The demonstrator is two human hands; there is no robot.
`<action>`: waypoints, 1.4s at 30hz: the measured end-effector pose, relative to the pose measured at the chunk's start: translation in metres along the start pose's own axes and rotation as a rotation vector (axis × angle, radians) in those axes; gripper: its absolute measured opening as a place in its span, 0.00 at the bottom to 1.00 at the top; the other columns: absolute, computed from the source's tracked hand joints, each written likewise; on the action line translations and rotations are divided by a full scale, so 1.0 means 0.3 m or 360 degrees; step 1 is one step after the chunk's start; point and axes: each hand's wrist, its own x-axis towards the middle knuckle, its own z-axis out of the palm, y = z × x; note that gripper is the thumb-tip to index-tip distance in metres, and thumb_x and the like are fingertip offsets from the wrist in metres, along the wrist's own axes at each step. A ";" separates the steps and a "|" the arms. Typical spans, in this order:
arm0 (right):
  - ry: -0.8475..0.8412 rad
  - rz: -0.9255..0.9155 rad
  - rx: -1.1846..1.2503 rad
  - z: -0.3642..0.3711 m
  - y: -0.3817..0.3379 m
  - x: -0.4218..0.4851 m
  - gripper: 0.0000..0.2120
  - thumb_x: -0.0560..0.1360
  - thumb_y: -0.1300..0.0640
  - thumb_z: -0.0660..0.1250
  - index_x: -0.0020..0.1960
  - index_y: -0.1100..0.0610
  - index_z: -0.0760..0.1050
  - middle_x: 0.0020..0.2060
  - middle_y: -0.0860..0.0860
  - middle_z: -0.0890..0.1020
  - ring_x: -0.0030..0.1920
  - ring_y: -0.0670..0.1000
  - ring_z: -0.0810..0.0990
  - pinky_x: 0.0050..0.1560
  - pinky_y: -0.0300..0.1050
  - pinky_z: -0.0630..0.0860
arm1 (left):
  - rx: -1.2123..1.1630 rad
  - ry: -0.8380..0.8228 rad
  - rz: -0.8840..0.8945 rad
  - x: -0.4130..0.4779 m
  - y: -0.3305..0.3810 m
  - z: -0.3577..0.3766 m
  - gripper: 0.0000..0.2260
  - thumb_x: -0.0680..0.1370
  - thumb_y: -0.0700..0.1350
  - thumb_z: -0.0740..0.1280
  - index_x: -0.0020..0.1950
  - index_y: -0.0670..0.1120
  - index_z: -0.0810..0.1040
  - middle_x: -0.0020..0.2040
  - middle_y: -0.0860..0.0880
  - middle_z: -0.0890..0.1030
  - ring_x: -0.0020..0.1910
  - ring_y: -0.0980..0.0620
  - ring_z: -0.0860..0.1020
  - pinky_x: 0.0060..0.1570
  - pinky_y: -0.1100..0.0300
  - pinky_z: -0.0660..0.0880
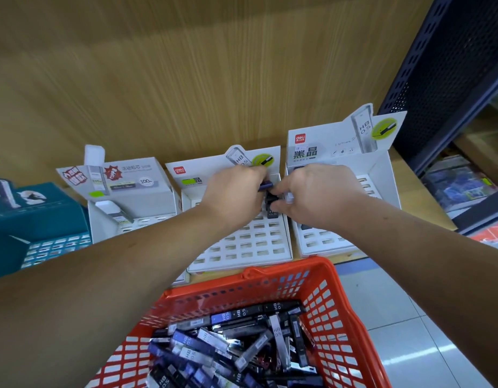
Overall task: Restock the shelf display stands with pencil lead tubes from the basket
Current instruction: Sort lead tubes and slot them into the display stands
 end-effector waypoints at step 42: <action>-0.0051 0.0768 0.2555 -0.032 0.062 -0.062 0.26 0.78 0.34 0.66 0.52 0.58 0.82 0.28 0.51 0.66 0.25 0.51 0.62 0.27 0.42 0.61 | 0.0034 -0.0108 0.0129 -0.034 -0.063 -0.029 0.08 0.82 0.50 0.63 0.53 0.47 0.79 0.47 0.45 0.83 0.47 0.40 0.80 0.44 0.47 0.78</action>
